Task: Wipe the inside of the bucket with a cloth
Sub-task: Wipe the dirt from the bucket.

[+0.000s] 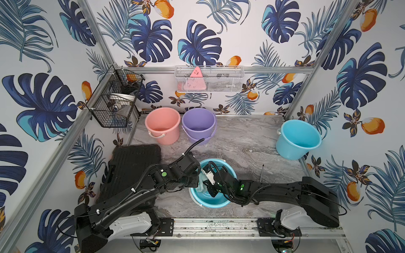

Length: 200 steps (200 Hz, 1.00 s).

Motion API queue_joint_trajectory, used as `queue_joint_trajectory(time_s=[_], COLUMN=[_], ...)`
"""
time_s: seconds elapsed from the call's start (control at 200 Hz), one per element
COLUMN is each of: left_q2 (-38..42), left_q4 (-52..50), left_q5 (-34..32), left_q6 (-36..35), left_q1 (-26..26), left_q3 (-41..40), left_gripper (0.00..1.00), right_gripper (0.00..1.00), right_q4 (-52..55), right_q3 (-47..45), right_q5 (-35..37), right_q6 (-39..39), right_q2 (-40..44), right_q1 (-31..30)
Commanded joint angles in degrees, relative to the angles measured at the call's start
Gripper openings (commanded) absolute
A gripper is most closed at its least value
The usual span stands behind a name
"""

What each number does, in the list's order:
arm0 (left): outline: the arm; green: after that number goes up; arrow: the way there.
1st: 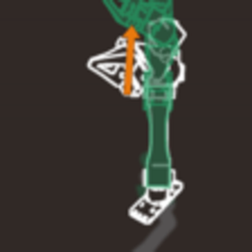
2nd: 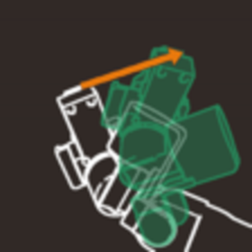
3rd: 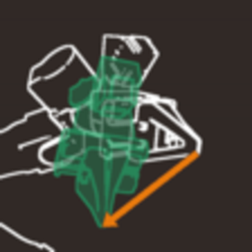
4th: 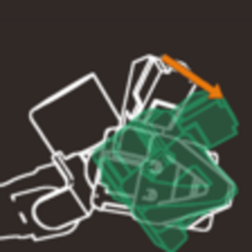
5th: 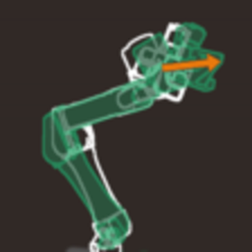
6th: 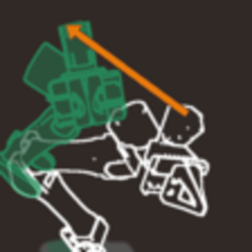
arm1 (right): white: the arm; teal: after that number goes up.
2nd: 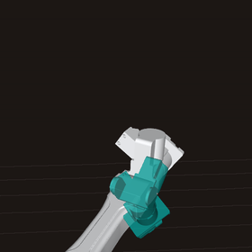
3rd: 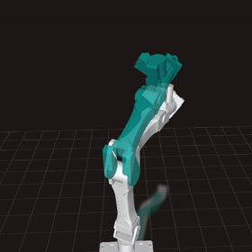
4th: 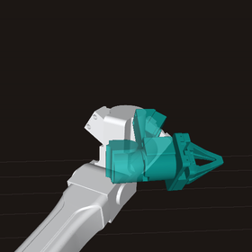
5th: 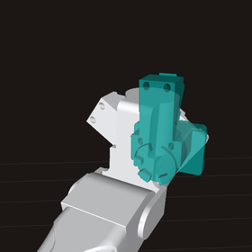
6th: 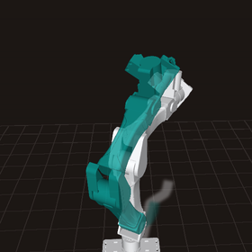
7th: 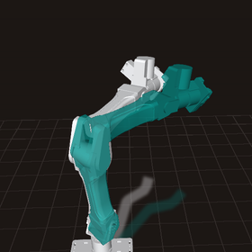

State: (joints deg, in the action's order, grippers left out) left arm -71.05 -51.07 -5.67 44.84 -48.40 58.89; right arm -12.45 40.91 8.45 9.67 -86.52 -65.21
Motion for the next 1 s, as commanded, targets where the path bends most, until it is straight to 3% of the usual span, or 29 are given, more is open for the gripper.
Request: queue_joint_trajectory(time_s=[0.0,0.23,0.5,0.756,0.996], left_q2=[-0.1,-0.5,-0.9,-0.6,-0.5], left_q4=[2.5,2.6,3.1,3.2,3.2], left_q5=[0.8,0.8,1.0,1.1,1.3], left_q6=[0.3,0.2,0.1,0.2,0.1], left_q1=[0.0,0.0,0.0,-0.1,0.0], left_q3=[0.4,0.4,0.3,-0.1,0.2], left_gripper=[0.0,0.0,0.0,0.0,0.0], right_gripper=[0.0,0.0,0.0,0.0,0.0], right_q4=[-3.0,-1.0,12.4,28.5,33.7], right_q3=[-0.4,-0.4,3.6,10.7,14.8], right_q5=[-1.3,-0.9,2.4,11.3,19.8], right_q6=[1.6,0.5,-10.9,-29.3,-57.3], right_q2=[-2.6,-1.5,9.8,18.2,21.3], right_q1=[0.0,0.0,-0.1,-0.1,-0.5])
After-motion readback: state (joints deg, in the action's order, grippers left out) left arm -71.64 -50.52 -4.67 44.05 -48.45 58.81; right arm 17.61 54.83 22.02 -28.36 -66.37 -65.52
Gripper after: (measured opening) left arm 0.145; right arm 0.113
